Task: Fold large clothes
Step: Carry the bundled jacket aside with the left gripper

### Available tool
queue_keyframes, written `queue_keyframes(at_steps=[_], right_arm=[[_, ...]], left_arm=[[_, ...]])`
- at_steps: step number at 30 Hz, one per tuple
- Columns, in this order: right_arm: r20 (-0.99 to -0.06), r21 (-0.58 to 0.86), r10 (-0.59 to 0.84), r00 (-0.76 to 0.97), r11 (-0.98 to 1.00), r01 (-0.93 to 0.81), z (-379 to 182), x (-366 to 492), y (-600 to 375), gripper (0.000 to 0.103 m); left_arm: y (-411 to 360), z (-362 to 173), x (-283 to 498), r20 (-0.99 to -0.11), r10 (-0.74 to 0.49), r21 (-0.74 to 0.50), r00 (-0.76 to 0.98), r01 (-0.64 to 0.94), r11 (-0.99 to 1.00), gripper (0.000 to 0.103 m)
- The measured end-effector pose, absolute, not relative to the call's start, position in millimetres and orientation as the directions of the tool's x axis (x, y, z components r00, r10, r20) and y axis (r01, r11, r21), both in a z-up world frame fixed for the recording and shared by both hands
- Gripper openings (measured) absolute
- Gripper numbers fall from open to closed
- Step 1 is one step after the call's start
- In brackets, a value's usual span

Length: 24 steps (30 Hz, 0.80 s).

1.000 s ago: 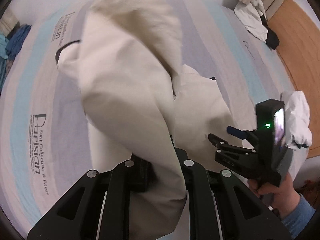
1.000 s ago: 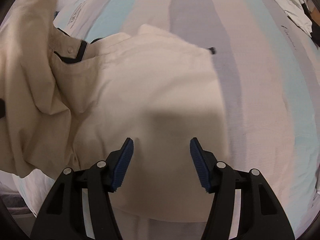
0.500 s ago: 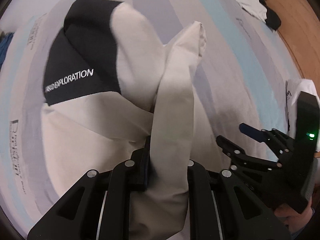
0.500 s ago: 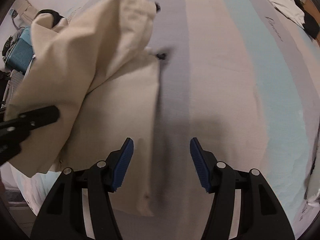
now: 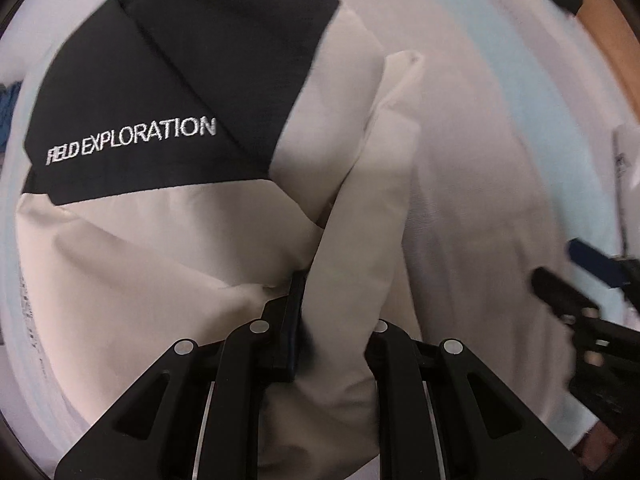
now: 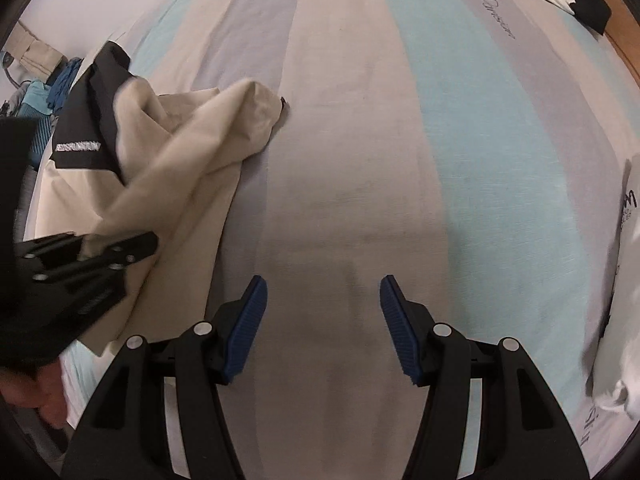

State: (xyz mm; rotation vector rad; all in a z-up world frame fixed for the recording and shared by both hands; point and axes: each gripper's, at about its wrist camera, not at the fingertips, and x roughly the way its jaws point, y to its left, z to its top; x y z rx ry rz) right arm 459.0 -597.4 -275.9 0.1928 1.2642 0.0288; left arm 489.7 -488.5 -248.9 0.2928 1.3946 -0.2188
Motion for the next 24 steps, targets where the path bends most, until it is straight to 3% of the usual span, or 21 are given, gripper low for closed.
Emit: queue_keyframes(at_steps=[10, 15, 18, 20, 21, 23, 24], right_arm=[[-0.945, 0.152, 0.109, 0.309, 0.982, 0.116, -278, 445, -613, 0.056], [-0.945, 0.150, 0.099, 0.311, 0.978, 0.146, -282, 448, -624, 0.060], [-0.941, 0.144, 0.088, 0.327, 0.978, 0.154, -279, 444, -624, 0.069], [-0.940, 0.142, 0.084, 0.331, 0.978, 0.155, -278, 444, -624, 0.072], [-0.939, 0.142, 0.083, 0.334, 0.977, 0.157, -279, 445, -626, 0.076], [-0.936, 0.147, 0.084, 0.342, 0.976, 0.163, -277, 443, -626, 0.079], [-0.936, 0.149, 0.083, 0.343, 0.975, 0.168, -277, 443, -627, 0.079]], left_arm=[[-507, -284, 489, -0.974, 0.112, 0.172, 0.197, 0.322, 0.931, 0.015], [-513, -281, 479, -0.972, 0.108, 0.175, 0.208, 0.338, 0.925, 0.024], [-518, -280, 480, -0.975, 0.086, 0.153, 0.204, 0.345, 0.926, 0.035], [-519, -278, 481, -0.980, 0.058, 0.122, 0.190, 0.350, 0.929, 0.053], [-521, -278, 481, -0.983, 0.042, 0.104, 0.180, 0.354, 0.929, 0.058], [-527, -278, 479, -0.987, 0.010, 0.069, 0.160, 0.365, 0.928, 0.084], [-530, -278, 479, -0.988, -0.003, 0.054, 0.153, 0.369, 0.928, 0.088]])
